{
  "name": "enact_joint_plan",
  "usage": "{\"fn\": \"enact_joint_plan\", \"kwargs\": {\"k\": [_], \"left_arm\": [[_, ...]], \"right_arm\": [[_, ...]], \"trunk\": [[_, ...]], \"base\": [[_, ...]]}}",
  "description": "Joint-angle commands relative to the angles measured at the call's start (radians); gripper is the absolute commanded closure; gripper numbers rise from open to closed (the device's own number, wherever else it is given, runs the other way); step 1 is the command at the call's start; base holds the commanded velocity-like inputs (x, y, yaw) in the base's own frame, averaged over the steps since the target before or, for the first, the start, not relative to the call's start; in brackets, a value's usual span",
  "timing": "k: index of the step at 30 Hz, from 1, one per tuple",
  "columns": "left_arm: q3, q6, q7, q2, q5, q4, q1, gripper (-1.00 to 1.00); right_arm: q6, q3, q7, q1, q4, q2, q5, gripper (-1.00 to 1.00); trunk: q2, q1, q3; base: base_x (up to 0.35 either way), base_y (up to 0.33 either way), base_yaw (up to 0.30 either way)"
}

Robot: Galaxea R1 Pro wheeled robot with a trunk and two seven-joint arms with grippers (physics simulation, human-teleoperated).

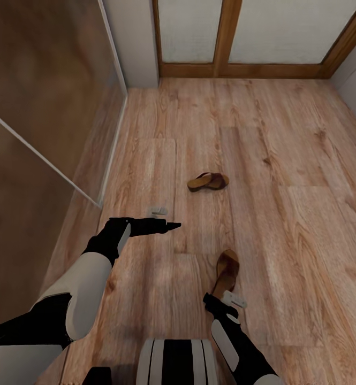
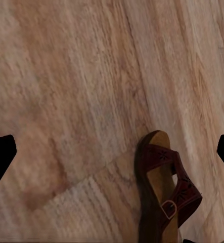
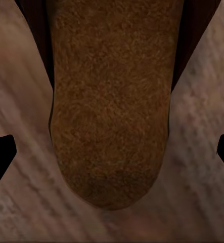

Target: Pick up the two gym shoes and the two sandals from the corridor floor and place them onto the hallstand (shoe rack) in the corridor, making sure they are on the rack and not on the floor. Arrange them so the two gym shoes are next to each other and the two sandals are next to each other.

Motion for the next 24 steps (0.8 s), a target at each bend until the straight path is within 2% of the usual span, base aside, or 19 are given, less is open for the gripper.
{"fn": "enact_joint_plan", "kwargs": {"k": [1, 4, 9, 24], "left_arm": [[0.008, 0.008, -0.007, -0.001, -0.007, -0.001, -0.001, -1.0], [0.008, 0.008, -0.007, -0.001, -0.007, -0.001, -0.001, -1.0], [0.008, 0.008, -0.007, 0.0, -0.008, -0.001, 0.0, -1.0], [0.008, 0.007, -0.007, 0.0, -0.008, -0.001, 0.001, -1.0]], "right_arm": [[0.005, 0.001, -0.006, 0.0, -0.002, 0.0, -0.002, -1.0], [0.005, 0.0, -0.008, 0.0, -0.002, 0.0, -0.002, -1.0], [0.005, -0.001, -0.008, 0.0, -0.003, 0.0, -0.002, -1.0], [0.005, -0.002, -0.008, 0.0, -0.004, 0.0, -0.002, -1.0]], "trunk": [[-0.001, 0.0, -0.006], [-0.001, 0.002, -0.021], [-0.001, 0.002, -0.028], [-0.001, 0.002, -0.031]], "base": [[0.0, 0.0, 0.097], [0.0, 0.0, 0.12], [0.0, 0.0, 0.049], [0.0, 0.0, 0.004]]}}
